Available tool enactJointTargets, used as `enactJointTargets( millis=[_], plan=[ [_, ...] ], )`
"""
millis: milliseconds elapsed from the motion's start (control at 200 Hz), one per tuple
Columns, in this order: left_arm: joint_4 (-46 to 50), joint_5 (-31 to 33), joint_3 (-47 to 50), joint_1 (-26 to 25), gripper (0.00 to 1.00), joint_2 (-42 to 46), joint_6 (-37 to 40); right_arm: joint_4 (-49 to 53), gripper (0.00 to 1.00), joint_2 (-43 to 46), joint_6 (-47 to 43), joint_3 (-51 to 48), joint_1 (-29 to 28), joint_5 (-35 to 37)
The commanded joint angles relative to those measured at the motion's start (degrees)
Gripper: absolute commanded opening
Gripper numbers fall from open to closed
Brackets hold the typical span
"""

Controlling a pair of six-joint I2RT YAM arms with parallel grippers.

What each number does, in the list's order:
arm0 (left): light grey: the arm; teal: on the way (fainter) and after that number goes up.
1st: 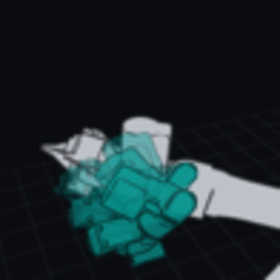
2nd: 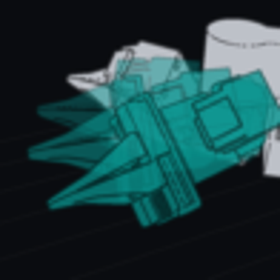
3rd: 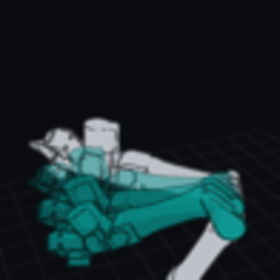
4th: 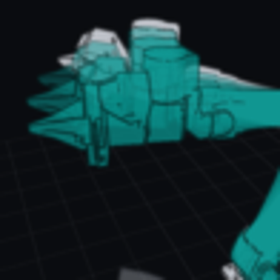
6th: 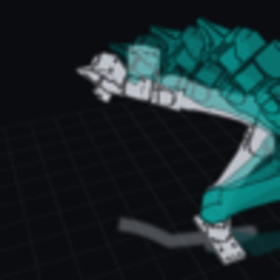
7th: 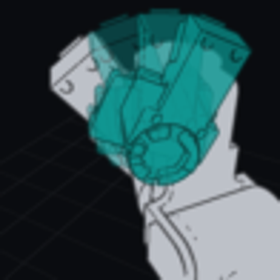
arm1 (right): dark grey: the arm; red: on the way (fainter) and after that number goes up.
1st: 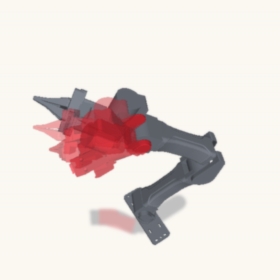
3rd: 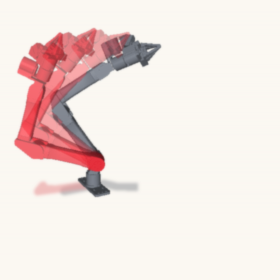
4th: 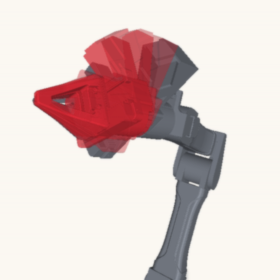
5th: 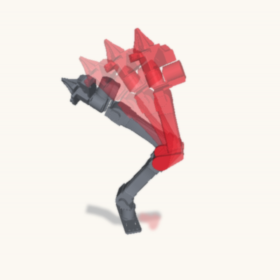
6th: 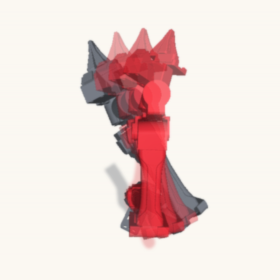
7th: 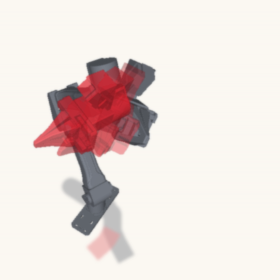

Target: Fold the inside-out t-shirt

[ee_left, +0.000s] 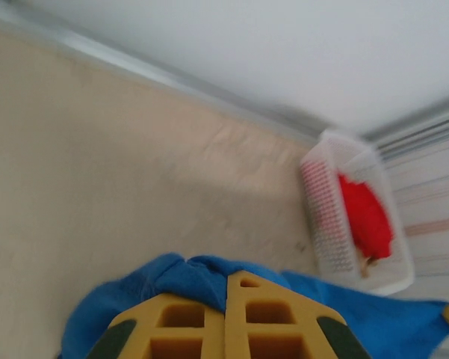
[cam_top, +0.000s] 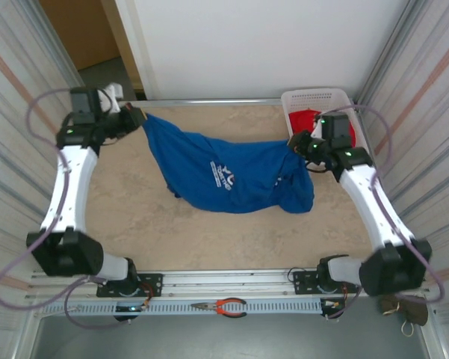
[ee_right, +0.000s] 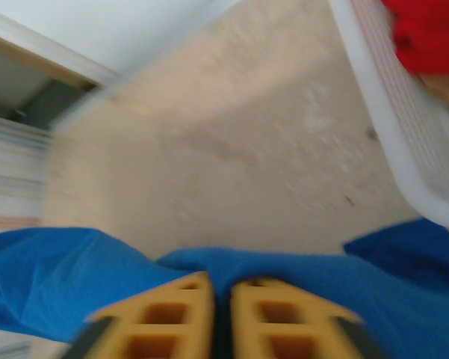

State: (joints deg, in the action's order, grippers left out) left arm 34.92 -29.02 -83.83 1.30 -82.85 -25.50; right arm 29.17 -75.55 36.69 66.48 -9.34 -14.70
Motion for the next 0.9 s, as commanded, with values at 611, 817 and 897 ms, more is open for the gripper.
enactJointTargets(
  millis=[611, 817, 897],
  plan=[
    [-4.07, 2.97, 13.98, -5.34, 0.03, -0.78, 1.41, 2.79, 0.61, -15.81, -0.86, -5.82, -39.59, 26.4],
    [-4.07, 2.74, 14.11, -5.34, 0.03, -0.48, 1.5, 0.9, 0.63, -22.91, 0.87, -1.96, -40.59, 26.24],
    [-4.06, 2.51, 14.05, -5.36, 0.02, -0.39, 1.41, 1.02, 0.65, -25.63, 1.73, -0.39, -40.49, 27.66]
  ],
)
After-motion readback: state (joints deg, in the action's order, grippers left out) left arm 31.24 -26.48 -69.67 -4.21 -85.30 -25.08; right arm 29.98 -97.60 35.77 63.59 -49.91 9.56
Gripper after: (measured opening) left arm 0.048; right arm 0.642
